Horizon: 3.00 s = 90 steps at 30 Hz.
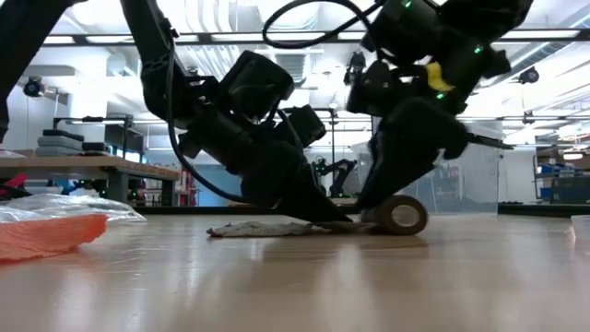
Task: Roll bandage
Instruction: Uncoil the brown bandage
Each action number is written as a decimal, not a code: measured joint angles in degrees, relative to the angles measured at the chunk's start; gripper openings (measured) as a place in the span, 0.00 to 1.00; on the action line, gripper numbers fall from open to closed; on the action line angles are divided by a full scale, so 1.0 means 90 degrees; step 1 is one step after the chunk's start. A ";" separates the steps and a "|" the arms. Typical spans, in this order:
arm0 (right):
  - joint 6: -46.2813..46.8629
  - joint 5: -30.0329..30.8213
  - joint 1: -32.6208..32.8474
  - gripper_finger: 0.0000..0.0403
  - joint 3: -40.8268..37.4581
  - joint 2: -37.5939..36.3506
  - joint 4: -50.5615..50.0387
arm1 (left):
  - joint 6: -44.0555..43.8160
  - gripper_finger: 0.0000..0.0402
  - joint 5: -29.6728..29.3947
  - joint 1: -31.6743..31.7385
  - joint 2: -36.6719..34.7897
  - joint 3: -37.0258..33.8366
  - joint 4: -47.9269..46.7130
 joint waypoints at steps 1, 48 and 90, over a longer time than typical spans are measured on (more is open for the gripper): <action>0.0002 -0.0014 0.0011 0.45 -0.0005 -0.0078 -0.0239 | 0.0035 0.36 0.0000 0.0001 -0.0004 -0.0025 0.0016; -0.0061 -0.0011 0.0031 0.45 -0.0448 -0.1041 -0.1054 | 0.0111 0.34 0.0137 0.0001 0.0017 0.0867 0.0535; 0.0260 0.0038 0.0268 0.45 -0.0611 -0.1397 -0.2878 | -0.0174 0.28 0.0002 -0.0088 0.0118 -0.0331 0.0387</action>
